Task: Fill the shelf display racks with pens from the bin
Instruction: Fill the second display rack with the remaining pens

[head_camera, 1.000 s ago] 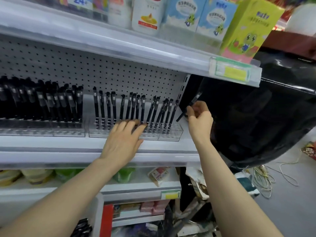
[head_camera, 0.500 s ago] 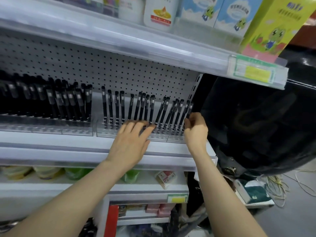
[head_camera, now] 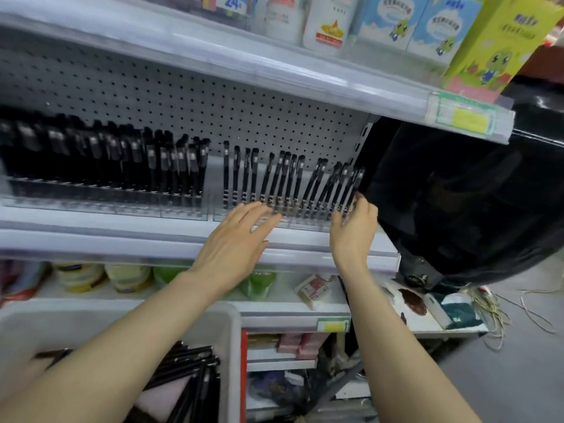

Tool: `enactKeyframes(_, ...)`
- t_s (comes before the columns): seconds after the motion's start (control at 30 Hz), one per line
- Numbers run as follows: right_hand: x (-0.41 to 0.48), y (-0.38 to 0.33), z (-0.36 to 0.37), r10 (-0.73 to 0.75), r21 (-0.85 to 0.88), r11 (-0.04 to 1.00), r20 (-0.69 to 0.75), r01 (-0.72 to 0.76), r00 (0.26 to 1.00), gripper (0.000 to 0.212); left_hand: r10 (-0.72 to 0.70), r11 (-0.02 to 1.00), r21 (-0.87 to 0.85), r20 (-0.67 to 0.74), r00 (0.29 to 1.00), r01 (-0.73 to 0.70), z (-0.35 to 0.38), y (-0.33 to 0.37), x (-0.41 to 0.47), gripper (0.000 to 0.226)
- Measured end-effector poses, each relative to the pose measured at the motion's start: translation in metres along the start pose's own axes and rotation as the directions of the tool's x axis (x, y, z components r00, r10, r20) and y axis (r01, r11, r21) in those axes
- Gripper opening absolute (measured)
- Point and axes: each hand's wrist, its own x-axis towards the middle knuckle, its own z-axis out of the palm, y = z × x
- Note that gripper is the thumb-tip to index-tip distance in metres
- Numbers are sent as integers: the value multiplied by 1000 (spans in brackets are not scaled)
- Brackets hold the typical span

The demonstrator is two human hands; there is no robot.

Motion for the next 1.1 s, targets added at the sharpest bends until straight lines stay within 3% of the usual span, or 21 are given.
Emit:
enactKeyframes(0.1, -37, -18, 4, 25, 48, 999, 2, -25, 1000, 48, -37, 999, -22, -16, 999, 37, -18, -20, -37, 50)
enactKeyframes(0.23, -99, -50, 17, -95, 141, 986, 56, 86, 994, 36, -135, 990, -52, -62, 989, 131, -33, -58, -96, 41)
enactKeyframes(0.4, -195, -88, 46, -206, 273, 953, 265, 131, 942, 20, -217, 976, -33, -25, 976, 216, -29, -98, -170, 33)
enactKeyframes(0.6, -267, -89, 83, -137, 126, 989, 605, 75, 784, 18, -240, 971, 31, 43, 970, 239, -23, -125, -222, 44)
enactKeyframes(0.8, -280, -77, 90, -213, -29, 919, 802, 394, 557, 25, -283, 958, 37, -21, 959, 284, -14, -118, -218, 38)
enactKeyframes(1.0, -279, -78, 96, -251, -12, 879, 837, 476, 485, 35, -295, 955, 16, -56, 954, 296, -11, -120, -217, 34)
enactKeyframes(1.1, -279, -76, 97, -238, -25, 880, 841, 475, 485, 26, -308, 951, 5, -60, 949, 309, -11, -119, -217, 33)
